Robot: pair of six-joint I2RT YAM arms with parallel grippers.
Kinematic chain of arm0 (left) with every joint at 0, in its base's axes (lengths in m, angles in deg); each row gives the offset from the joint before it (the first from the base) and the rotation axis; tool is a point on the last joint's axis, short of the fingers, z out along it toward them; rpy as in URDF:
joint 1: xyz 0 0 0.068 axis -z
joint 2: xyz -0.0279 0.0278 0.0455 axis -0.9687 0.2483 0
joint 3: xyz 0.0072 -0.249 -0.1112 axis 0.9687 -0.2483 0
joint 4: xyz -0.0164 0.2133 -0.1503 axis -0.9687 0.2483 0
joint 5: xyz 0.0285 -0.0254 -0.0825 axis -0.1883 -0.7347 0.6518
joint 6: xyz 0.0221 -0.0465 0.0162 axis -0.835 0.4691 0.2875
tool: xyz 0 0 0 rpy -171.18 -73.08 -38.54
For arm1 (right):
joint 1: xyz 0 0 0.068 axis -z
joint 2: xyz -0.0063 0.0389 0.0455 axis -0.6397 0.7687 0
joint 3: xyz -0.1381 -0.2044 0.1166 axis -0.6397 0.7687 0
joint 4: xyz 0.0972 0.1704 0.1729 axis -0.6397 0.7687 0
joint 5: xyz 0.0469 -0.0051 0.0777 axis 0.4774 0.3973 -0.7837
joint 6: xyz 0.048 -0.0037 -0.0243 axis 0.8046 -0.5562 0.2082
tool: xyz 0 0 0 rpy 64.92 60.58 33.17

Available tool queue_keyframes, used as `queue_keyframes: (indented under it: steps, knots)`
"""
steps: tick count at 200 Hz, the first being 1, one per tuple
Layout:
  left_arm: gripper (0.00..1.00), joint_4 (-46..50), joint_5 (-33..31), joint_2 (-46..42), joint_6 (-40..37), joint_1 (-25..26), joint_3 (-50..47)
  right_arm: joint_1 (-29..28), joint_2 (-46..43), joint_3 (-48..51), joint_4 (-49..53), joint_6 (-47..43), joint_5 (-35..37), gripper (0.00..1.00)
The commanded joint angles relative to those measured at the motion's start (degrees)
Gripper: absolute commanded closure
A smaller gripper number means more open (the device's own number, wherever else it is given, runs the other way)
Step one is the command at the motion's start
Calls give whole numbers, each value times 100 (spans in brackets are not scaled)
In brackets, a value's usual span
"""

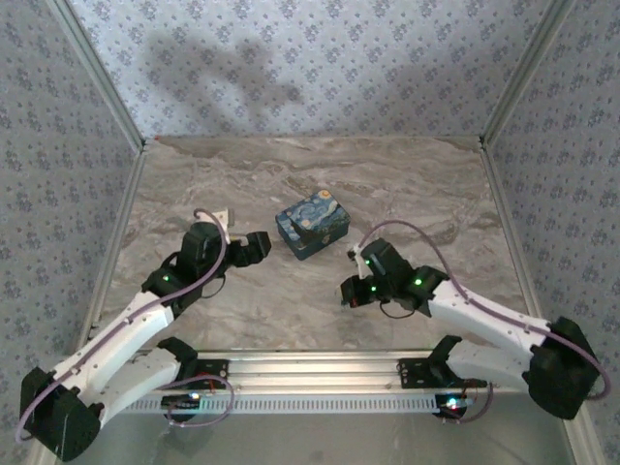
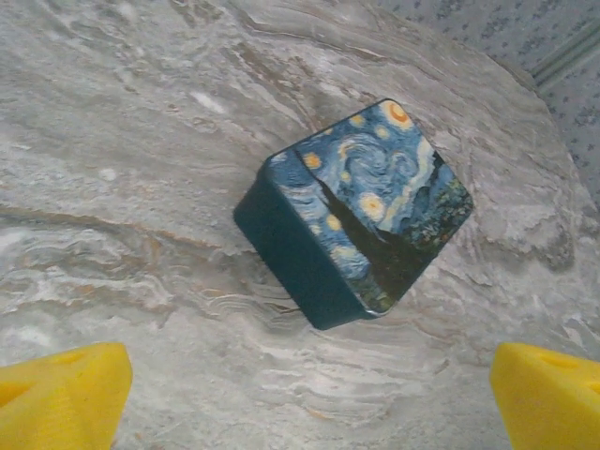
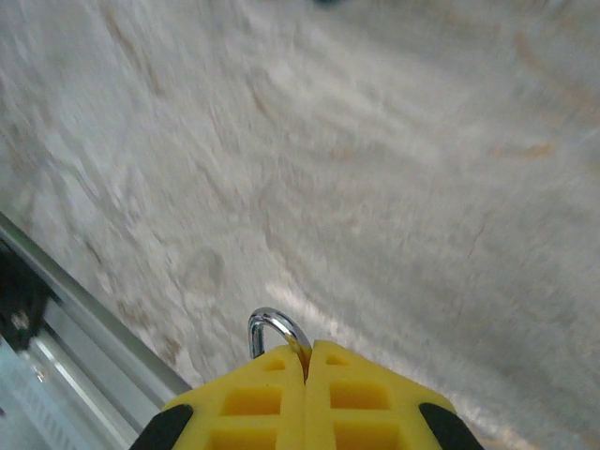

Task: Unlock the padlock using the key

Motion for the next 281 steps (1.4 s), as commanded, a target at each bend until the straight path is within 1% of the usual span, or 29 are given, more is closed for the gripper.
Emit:
queue_keyframes:
  steps: [1, 37, 70, 90, 109, 121, 131, 144, 166, 192, 205, 219, 233, 247, 270, 281]
  knots:
    - [2, 103, -226, -227, 73, -53, -174, -284, 567, -275, 141, -137, 53, 100]
    - [2, 225, -245, -331, 137, -85, -222, -497, 1580, -711, -344, -305, -26, 100]
    - [2, 288, -246, -344, 180, -94, -224, -663, 2515, -1360, -352, -562, -114, 100]
    - [2, 297, -239, -345, 210, -96, -254, -672, 2830, -1527, -459, -578, -162, 100]
    - [2, 280, -236, -346, 234, -98, -283, -665, 3001, -1612, -465, -587, -59, 100]
    - [2, 271, -240, -349, 233, -95, -291, -660, 3025, -1620, -459, -607, 9, 91]
    - [2, 258, -248, -345, 234, -107, -290, -665, 2988, -1583, -489, -613, 94, 80]
    - [2, 253, -257, -347, 229, -109, -293, -640, 2807, -1505, -569, -631, 216, 70]
    - [2, 219, -303, -338, 225, -126, -283, -511, 2363, -1429, -572, -704, 457, 59]
    - [2, 174, -330, -320, 147, -178, -182, -163, 1698, -1420, -306, -989, 808, 46]
    - [2, 196, -388, -306, 58, -224, -88, 107, 1338, -1402, -195, -1175, 931, 40]
    - [2, 265, -537, -305, -122, -314, 51, 528, 989, -1402, -40, -1361, 917, 35]
    - [2, 433, -935, -305, -324, -433, 238, 954, 641, -1383, 53, -1550, 953, 32]
    - [2, 590, -1438, -305, -510, -594, 409, 1402, 290, -1299, 52, -1697, 1121, 26]
    - [2, 469, -2091, -383, -907, -909, 457, 2100, -292, -993, -164, -1850, 1601, 12]
    - [2, 268, -2285, -444, -1150, -1062, 361, 2390, -551, -769, -369, -1869, 1975, 1]
